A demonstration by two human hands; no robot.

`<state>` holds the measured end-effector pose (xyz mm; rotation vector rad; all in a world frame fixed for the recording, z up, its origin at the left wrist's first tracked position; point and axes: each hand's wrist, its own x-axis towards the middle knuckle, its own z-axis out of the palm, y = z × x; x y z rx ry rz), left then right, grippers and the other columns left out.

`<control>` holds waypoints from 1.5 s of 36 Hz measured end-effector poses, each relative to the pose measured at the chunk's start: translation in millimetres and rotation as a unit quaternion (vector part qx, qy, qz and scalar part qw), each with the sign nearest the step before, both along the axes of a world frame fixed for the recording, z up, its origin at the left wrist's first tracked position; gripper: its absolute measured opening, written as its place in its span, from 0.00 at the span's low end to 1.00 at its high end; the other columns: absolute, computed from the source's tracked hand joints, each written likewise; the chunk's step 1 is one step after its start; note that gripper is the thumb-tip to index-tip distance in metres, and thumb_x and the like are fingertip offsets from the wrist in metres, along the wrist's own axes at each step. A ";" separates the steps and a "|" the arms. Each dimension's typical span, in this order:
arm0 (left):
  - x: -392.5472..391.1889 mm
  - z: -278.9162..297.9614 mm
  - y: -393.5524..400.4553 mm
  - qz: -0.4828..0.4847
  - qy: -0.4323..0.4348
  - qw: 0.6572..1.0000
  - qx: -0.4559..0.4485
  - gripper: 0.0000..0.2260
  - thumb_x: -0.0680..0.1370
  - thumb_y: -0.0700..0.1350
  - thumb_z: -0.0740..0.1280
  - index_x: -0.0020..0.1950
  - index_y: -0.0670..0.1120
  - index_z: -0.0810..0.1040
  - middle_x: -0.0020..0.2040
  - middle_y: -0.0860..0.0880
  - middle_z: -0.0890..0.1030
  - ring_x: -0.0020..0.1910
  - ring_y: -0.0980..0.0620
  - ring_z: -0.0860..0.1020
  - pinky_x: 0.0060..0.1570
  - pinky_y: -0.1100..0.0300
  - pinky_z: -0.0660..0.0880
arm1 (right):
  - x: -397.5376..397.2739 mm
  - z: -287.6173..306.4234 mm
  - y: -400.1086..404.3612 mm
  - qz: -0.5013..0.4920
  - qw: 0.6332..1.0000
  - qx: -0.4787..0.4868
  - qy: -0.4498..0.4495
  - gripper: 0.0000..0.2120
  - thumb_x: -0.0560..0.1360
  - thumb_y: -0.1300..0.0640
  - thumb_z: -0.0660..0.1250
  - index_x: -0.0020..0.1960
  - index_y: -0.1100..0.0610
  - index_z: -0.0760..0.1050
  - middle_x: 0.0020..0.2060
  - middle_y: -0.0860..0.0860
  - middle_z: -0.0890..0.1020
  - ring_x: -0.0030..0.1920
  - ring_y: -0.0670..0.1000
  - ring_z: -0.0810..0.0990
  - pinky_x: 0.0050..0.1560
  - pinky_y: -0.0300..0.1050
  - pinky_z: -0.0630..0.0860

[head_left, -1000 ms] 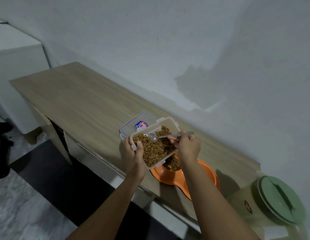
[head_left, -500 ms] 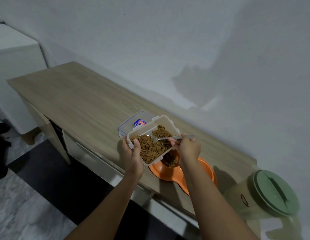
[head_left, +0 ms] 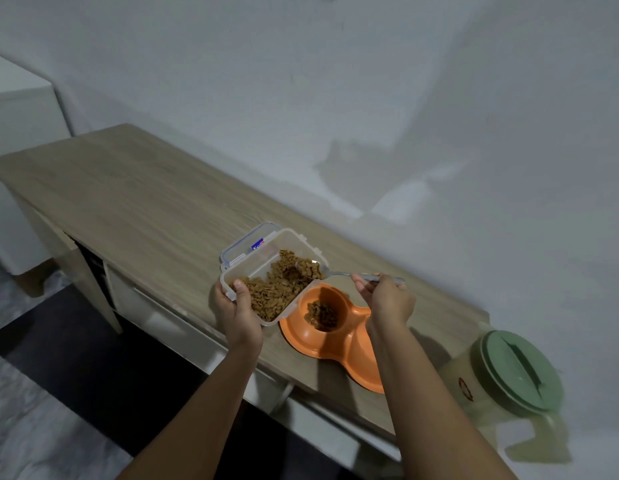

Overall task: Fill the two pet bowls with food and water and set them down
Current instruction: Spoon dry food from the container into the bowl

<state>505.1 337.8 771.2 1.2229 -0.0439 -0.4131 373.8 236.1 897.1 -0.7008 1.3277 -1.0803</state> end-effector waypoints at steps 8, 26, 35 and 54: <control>6.9 -13.7 -1.2 -0.001 0.029 0.999 0.032 0.43 0.66 0.71 0.60 0.75 0.50 0.59 0.72 0.41 0.67 0.66 0.45 0.73 0.65 0.46 0.73 | -17.8 -20.2 -1.5 -0.051 0.991 -0.083 0.094 0.11 0.81 0.59 0.56 0.40 0.57 0.70 0.30 0.54 0.82 0.35 0.52 0.85 0.43 0.43 0.81; 6.1 -16.8 -11.5 -0.001 0.037 0.997 0.065 0.27 0.82 0.54 0.56 0.78 0.46 0.52 0.72 0.40 0.66 0.60 0.50 0.72 0.55 0.58 0.70 | -34.2 -44.3 0.6 0.028 0.956 -0.215 0.195 0.12 0.82 0.57 0.57 0.42 0.53 0.74 0.36 0.52 0.84 0.40 0.50 0.85 0.49 0.50 0.82; 8.3 -13.9 -10.0 -0.008 0.045 0.996 0.073 0.28 0.82 0.54 0.57 0.78 0.46 0.50 0.73 0.39 0.65 0.66 0.45 0.71 0.57 0.58 0.69 | -17.4 -24.8 11.1 0.106 0.840 -0.472 0.245 0.11 0.80 0.57 0.57 0.47 0.60 0.77 0.38 0.51 0.82 0.40 0.42 0.83 0.45 0.43 0.82; 23.6 39.2 16.7 -0.068 0.047 0.991 0.108 0.28 0.70 0.73 0.60 0.64 0.60 0.69 0.65 0.48 0.74 0.63 0.46 0.75 0.63 0.43 0.73 | 47.2 -30.5 58.4 0.434 0.594 -0.576 0.357 0.23 0.71 0.60 0.55 0.62 0.60 0.77 0.58 0.56 0.79 0.56 0.55 0.80 0.52 0.45 0.79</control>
